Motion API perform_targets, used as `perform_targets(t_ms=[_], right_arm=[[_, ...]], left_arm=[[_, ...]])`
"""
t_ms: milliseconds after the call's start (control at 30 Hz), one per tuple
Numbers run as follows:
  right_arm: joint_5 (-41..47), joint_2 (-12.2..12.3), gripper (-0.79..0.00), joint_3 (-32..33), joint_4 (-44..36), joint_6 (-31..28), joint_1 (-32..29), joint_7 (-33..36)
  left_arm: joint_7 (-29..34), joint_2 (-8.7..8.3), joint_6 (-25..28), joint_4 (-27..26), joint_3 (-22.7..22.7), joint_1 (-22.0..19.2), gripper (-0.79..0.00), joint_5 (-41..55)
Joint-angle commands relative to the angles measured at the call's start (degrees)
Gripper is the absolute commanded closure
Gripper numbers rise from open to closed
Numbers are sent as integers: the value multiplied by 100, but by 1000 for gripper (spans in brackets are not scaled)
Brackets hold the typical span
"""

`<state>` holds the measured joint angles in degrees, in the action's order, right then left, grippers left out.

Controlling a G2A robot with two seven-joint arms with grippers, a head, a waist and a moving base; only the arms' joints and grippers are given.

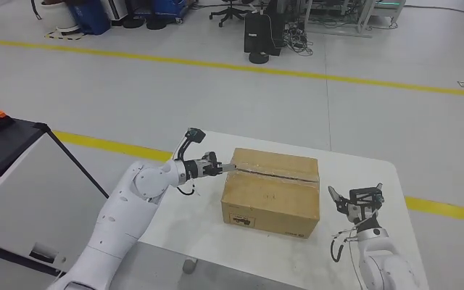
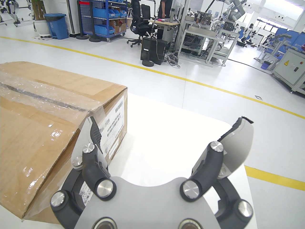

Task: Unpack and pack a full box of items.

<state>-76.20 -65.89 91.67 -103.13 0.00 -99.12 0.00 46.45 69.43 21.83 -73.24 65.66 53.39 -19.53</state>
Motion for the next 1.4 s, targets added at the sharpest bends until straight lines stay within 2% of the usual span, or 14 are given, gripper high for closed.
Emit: perform_targets(t_ms=[0,333,733,800,900,1000,1100,1233,1300,1367], right_arm=[[0,0,-785,0,0,0,0,0],[0,0,-785,0,0,0,0,0],[0,0,-785,0,0,0,0,0],[0,0,-785,0,0,0,0,0],[0,0,-785,0,0,0,0,0],[0,0,-785,0,0,0,0,0],[0,0,-785,0,0,0,0,0],[0,0,-785,0,0,0,0,0],[0,0,-785,0,0,0,0,0],[0,0,-785,0,0,0,0,0]], left_arm=[[113,3,-148,34,-17,-37,-785,0],[241,142,-283,668,-374,-427,-785,792],[58,212,-200,1147,-558,-696,-785,892],[54,203,-199,1141,-542,-680,-696,878],[42,187,-224,1120,-513,-648,-511,861],[65,175,-244,1080,-499,-613,-388,859],[89,159,-262,1004,-472,-573,-357,871],[92,131,-290,925,-422,-522,-277,826],[101,115,-299,888,-386,-494,-197,820],[96,98,-304,854,-341,-464,-200,828]])
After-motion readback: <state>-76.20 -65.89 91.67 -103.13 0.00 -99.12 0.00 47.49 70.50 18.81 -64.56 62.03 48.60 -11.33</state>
